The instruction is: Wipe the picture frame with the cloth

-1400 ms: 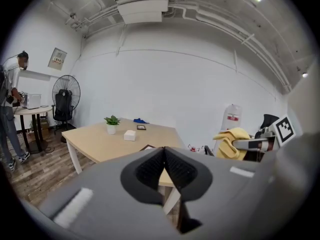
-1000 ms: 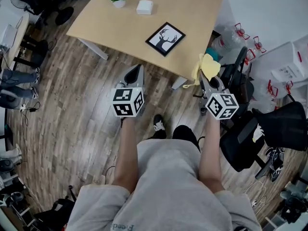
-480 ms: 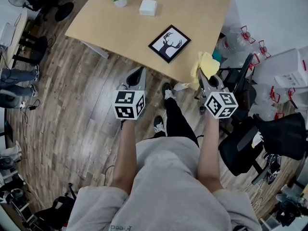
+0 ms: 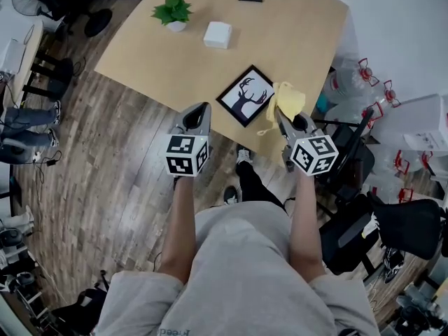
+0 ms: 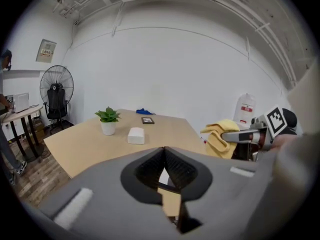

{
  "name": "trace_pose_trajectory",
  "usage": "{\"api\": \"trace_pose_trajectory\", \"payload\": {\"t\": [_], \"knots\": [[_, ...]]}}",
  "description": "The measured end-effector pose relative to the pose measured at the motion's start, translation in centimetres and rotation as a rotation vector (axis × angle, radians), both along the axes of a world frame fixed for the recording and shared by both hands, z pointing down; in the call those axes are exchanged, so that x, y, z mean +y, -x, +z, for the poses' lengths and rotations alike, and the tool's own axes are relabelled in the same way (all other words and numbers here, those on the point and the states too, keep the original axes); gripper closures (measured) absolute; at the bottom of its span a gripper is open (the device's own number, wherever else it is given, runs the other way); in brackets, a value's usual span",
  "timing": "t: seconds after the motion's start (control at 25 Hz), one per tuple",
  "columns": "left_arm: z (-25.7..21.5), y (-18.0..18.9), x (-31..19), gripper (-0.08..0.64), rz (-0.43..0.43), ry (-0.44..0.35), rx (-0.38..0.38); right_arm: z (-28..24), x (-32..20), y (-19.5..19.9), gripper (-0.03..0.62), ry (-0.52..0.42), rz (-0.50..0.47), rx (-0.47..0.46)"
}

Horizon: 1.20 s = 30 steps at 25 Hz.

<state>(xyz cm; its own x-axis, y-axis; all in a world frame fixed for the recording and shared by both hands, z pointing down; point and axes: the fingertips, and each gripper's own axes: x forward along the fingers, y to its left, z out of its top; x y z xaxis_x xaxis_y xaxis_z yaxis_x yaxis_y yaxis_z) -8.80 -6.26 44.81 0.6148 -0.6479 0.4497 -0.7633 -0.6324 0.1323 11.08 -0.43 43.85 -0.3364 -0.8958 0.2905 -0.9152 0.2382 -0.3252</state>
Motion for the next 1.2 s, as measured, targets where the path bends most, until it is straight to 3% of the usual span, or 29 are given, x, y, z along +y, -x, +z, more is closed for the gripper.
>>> {"api": "trace_pose_trajectory", "payload": {"t": [0.2,0.36,0.68,0.96,1.2], "knots": [[2.4,-2.6,-2.5,0.508,0.04,0.043,-0.064,1.5,-4.2,-2.2,0.543,0.033,0.001,-0.034],[4.9,-4.2,-3.7,0.508,0.065,0.09,-0.1,3.4,-7.4,-3.1,0.543,0.083,-0.063,0.032],[10.0,-5.6,-4.1,0.508,0.096,0.207,-0.174,6.3,-13.5,-4.1,0.543,0.162,-0.355,0.253],[14.9,-5.4,-2.1,0.508,0.158,0.296,-0.275,9.1,-18.2,-2.9,0.543,0.166,-0.556,0.349],[17.0,-7.0,-1.1,0.508,0.196,0.361,-0.29,11.7,-19.8,-0.5,0.541,0.181,-0.696,0.398]]}}
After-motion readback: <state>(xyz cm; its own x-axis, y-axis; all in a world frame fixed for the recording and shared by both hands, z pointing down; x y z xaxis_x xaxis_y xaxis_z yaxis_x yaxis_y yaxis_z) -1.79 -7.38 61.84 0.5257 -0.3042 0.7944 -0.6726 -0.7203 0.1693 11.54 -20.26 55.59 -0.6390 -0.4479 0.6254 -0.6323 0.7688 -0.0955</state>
